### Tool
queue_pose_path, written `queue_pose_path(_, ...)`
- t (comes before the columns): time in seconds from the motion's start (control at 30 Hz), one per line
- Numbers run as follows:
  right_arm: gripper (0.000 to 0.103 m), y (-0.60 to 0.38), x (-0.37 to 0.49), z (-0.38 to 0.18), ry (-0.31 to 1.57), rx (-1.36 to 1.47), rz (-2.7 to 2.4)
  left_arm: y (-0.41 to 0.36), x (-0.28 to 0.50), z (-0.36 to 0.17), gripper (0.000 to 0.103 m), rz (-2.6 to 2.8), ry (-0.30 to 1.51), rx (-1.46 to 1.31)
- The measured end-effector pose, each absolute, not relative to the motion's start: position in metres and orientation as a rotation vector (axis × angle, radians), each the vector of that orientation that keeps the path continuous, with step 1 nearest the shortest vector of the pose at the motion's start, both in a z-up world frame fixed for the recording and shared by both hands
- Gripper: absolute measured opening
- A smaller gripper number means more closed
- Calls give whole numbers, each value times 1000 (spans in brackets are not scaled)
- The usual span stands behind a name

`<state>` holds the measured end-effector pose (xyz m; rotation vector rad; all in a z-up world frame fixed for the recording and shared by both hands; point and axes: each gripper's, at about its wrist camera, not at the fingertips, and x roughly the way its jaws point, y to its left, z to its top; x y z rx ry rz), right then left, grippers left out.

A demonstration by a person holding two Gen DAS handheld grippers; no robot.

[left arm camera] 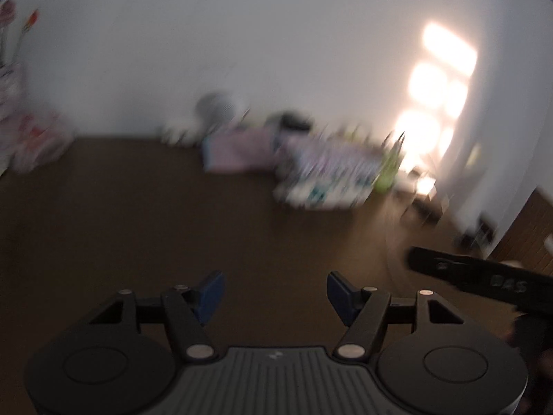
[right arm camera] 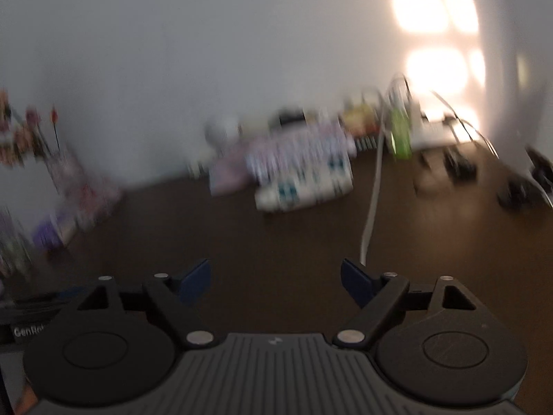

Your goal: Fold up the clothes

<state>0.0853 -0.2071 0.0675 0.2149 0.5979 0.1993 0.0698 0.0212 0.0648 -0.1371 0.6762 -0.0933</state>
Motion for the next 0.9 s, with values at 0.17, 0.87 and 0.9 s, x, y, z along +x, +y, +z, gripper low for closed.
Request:
queue_pose_path(0.17,102,-181,37,36,657,78,220,33,45,33,65,-65,717,-173)
queue_pose_path(0.87,102,-166,18,6,715,-32,127,23,14,9,92,-67,651,-122)
queue_pose_path(0.9,102,-166,18,6,714,-32,127,23,13,9,92,-63,649,-128)
